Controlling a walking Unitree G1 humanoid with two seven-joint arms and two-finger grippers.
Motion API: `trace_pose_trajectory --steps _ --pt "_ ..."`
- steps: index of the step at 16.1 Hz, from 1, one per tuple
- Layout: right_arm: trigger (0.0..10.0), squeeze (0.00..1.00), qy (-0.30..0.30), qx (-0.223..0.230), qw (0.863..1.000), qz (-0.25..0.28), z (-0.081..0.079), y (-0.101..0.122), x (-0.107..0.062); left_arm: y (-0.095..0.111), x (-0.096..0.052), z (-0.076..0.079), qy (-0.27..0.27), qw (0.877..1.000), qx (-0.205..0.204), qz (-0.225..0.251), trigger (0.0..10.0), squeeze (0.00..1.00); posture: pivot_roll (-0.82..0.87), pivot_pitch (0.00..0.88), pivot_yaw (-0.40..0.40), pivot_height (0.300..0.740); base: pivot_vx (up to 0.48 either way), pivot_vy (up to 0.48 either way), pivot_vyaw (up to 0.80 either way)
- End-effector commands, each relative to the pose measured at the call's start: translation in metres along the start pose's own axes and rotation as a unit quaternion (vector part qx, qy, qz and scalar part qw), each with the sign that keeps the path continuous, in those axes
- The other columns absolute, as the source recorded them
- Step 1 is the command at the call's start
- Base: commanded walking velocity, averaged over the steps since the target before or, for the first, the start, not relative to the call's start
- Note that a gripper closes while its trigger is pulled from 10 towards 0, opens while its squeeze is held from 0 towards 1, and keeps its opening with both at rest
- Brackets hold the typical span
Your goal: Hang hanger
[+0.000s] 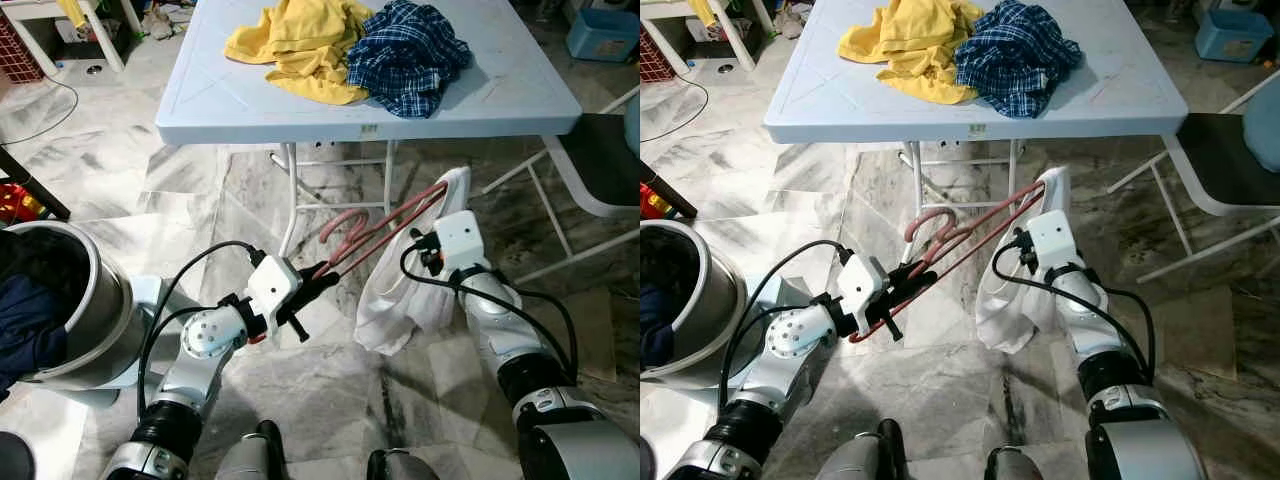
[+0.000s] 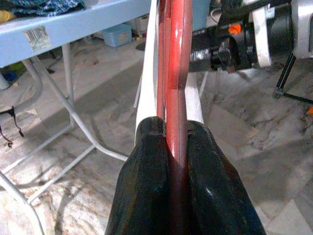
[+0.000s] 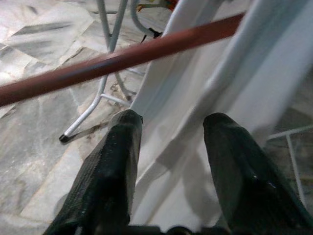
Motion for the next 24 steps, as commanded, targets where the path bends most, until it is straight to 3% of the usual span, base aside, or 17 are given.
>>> trace_pose_trajectory --steps 1,2,3,4,6,7,8,14,21,24 --pt "10.0 1.0 -0.006 -0.008 1.0 -0.004 0.001 -0.002 0.0 0.013 0.002 0.001 -0.006 1.0 0.006 0.028 0.0 0.0 -0.01 0.198 0.03 0.74 0.0 0.0 0.0" --pt "10.0 0.83 -0.014 -0.012 1.0 -0.007 0.003 -0.002 0.0 0.014 0.003 0.003 -0.008 0.999 0.005 0.03 0.0 0.0 -0.01 0.198 0.03 0.74 0.0 0.0 0.0" --pt "10.0 0.83 -0.017 -0.013 1.0 -0.008 0.003 -0.002 0.001 0.015 0.003 0.003 -0.009 0.999 0.005 0.031 0.0 0.0 -0.01 0.198 0.03 0.74 0.0 0.0 0.0" --pt "10.0 0.0 -0.032 -0.017 0.999 -0.023 0.007 -0.006 0.001 0.018 0.003 0.005 -0.014 0.999 0.004 0.037 0.0 0.0 -0.01 0.198 0.031 0.74 0.0 0.0 0.0" --pt "10.0 0.0 -0.028 -0.014 0.999 -0.028 0.005 -0.008 0.001 0.022 0.003 0.008 -0.024 0.999 0.002 0.044 0.0 0.0 -0.01 0.199 0.031 0.74 0.0 0.0 0.0" --pt "1.6 0.0 -0.029 -0.016 0.999 -0.028 0.004 -0.008 0.002 0.024 0.003 0.01 -0.028 0.999 0.003 0.046 0.0 0.0 0.0 0.197 0.03 0.74 0.0 0.0 0.0" --pt "0.0 0.0 -0.031 -0.016 0.999 -0.029 0.004 -0.008 0.002 0.025 0.002 0.011 -0.03 0.998 0.003 0.048 0.0 0.0 0.0 0.197 0.03 0.74 0.0 0.0 0.0" --pt "0.0 0.0 -0.067 -0.017 0.997 -0.045 0.013 -0.013 0.002 0.03 0.001 0.022 -0.051 0.997 0.002 0.055 0.0 0.0 0.01 0.194 0.026 0.74 0.0 0.0 0.0" --pt "0.0 0.0 -0.108 -0.003 0.993 -0.042 0.025 -0.014 -0.001 0.03 0.003 0.023 -0.057 0.997 0.001 0.052 0.0 0.0 0.0 0.183 0.037 0.74 0.0 0.0 0.0" --pt "0.0 0.0 -0.137 0.007 0.99 -0.018 0.038 -0.007 -0.002 0.025 0.004 0.02 -0.046 0.998 0.002 0.043 0.0 0.0 -0.01 0.18 0.025 0.74 0.0 0.0 0.0"
Point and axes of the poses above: a point about 5 cm out from each wrist's last joint towards the gripper, its own x axis pointing out of the wrist towards the gripper, its own y axis along the axis of the wrist's last joint, z = x × y, the point moved 3 cm from there along x, pointing out of the wrist towards the gripper, and after that the axes turned 9 degrees about -x, right-handed, at the moved point
